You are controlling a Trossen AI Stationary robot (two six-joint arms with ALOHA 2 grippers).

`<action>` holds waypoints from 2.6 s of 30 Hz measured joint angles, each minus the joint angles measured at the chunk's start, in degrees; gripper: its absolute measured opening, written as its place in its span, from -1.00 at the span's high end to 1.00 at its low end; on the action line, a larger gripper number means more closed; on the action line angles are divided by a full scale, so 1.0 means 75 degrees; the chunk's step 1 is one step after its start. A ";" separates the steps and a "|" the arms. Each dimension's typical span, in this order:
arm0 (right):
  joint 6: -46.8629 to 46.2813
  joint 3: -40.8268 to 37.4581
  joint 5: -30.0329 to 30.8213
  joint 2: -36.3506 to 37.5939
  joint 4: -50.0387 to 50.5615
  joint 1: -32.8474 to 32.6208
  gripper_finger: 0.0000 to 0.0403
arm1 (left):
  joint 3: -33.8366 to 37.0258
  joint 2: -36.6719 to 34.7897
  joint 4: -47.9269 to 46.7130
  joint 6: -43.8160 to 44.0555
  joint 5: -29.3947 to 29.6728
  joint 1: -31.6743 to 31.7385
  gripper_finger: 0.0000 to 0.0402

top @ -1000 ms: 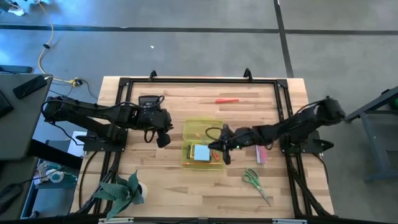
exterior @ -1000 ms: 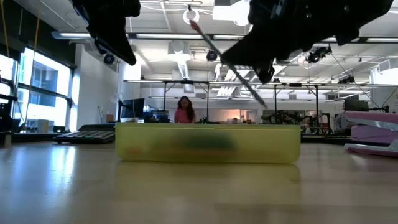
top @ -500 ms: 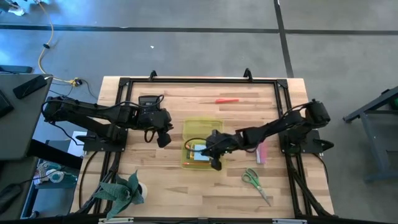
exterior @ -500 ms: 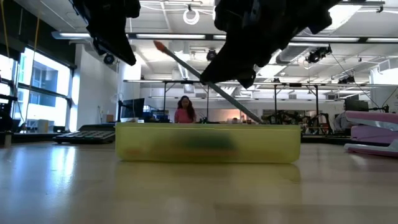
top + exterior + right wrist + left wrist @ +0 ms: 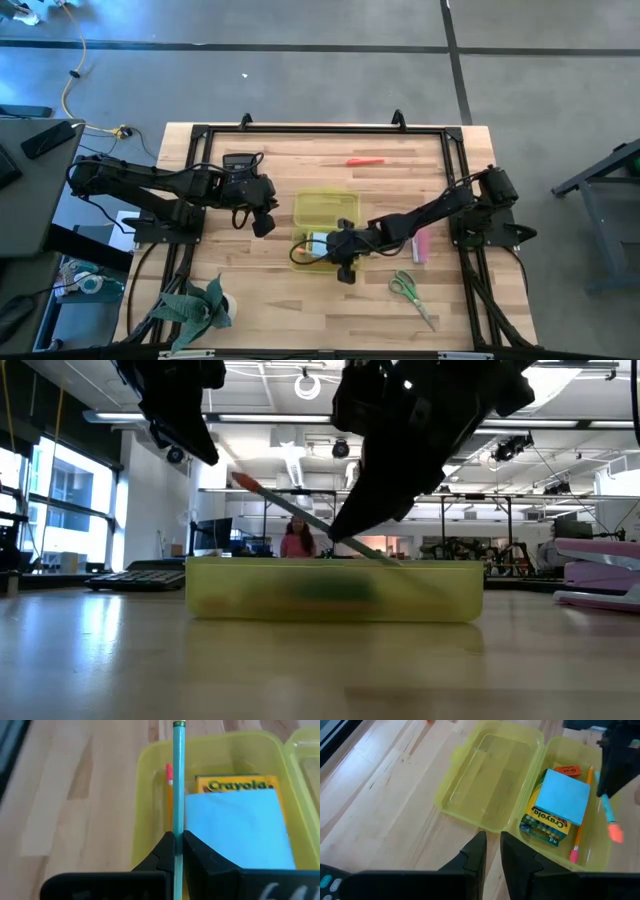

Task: Pack school essentials
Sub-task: Put the blue pencil into the yellow supply box, then put the green scissors into the yellow supply box

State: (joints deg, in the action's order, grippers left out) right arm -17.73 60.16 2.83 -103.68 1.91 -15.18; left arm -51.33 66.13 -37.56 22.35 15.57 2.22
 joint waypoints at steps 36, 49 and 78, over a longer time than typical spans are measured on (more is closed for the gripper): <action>0.0171 0.0000 0.0246 0.0771 0.0943 0.0041 0.28 | 0.0000 0.0000 0.0013 -0.0001 0.0000 0.0003 0.77; 0.0261 -0.0003 0.1787 0.2470 0.2644 0.0015 0.28 | 0.0000 0.0000 0.0034 -0.0372 0.0188 0.0001 0.77; -0.7067 -0.0015 0.1757 0.2886 0.6331 -0.2494 0.28 | 0.0006 0.0271 0.0044 -0.0200 0.0126 0.0000 0.64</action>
State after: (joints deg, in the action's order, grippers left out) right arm -70.73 60.05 16.01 -82.03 49.40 -33.89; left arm -51.29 68.16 -37.23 20.85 16.52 2.22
